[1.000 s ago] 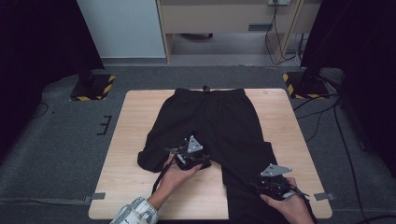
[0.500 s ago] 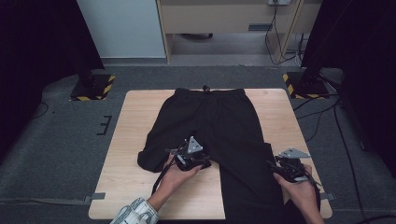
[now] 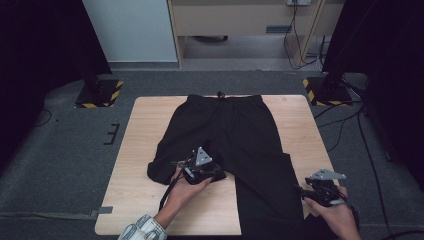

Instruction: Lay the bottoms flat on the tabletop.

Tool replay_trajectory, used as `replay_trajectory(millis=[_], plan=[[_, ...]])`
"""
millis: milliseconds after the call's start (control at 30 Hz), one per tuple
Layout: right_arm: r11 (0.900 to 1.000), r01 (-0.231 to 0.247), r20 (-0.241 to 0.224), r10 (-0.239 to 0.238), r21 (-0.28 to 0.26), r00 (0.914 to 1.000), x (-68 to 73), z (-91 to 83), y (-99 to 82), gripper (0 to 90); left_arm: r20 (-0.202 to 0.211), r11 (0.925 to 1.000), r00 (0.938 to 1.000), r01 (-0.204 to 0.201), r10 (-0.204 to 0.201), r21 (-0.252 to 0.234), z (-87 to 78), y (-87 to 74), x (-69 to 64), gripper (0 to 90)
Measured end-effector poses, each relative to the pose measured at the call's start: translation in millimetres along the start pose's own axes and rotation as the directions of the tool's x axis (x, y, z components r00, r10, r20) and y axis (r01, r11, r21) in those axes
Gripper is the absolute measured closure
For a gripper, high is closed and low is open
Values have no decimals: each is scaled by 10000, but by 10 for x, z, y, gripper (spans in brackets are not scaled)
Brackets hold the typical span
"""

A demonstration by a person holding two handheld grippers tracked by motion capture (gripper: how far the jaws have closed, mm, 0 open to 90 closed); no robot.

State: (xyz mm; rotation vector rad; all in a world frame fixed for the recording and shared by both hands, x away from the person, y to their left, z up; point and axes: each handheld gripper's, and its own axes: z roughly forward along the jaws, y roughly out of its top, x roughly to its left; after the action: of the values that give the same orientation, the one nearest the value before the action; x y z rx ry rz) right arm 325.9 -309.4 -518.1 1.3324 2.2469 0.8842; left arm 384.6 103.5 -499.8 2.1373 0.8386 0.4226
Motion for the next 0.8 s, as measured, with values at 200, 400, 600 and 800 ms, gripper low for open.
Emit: replay_trajectory(millis=[200, 400, 600, 800], plan=[[9989, 349, -236, -341, 318, 9991, 43, -250, -257, 450, 33, 9999, 10000, -4, 4, 107, 37, -7, -5, 514], [9965, 579, -338, -559, 609, 9979, 88, -430, -470, 446, 77, 10000, 10000, -17, 16, 83, 48, -6, -12, 509], [9917, 753, -604, -692, 1043, 9958, 134, -684, -667, 462, 142, 10000, 9999, -65, 64, 49, 48, 11, -50, 506], [9998, 198, -503, -203, -100, 9985, -6, -543, -333, 486, 59, 9998, 9999, -143, 143, 129, 88, 18, -79, 499]])
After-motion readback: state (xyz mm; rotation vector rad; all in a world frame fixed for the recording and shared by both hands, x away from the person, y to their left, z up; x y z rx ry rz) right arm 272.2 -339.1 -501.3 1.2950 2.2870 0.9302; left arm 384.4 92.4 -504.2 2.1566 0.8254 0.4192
